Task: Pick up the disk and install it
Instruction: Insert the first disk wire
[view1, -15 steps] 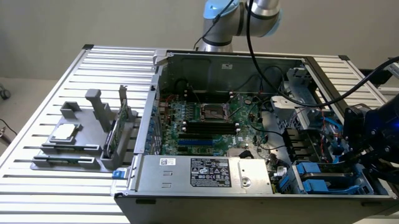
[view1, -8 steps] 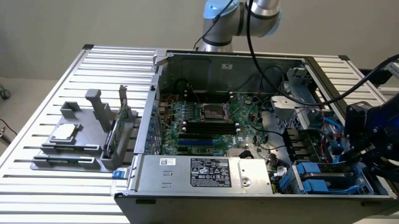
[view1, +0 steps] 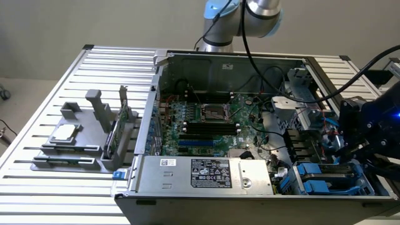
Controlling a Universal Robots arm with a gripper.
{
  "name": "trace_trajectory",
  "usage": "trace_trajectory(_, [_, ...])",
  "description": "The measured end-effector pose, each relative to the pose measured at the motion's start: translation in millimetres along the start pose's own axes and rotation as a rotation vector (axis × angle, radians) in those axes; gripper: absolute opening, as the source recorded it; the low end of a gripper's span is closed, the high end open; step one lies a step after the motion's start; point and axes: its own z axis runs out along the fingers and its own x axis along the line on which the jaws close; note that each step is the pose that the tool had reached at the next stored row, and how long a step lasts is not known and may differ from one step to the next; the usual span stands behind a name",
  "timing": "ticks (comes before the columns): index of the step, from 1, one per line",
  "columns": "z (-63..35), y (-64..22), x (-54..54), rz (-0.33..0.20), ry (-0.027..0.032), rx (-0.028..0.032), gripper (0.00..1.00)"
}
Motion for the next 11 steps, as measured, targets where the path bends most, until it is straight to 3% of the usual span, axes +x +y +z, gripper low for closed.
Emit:
trace_trajectory(4, [-0.1, -4.3, 1.4, 0.007, 0.004, 0.0153, 0.16])
trace_trajectory(7, [-0.2, -4.5, 1.5, 0.028, 0.0029, 0.0151, 0.16])
trace_trajectory(11, [0.2, -4.6, 1.4, 0.061, -0.0012, 0.01, 0.16])
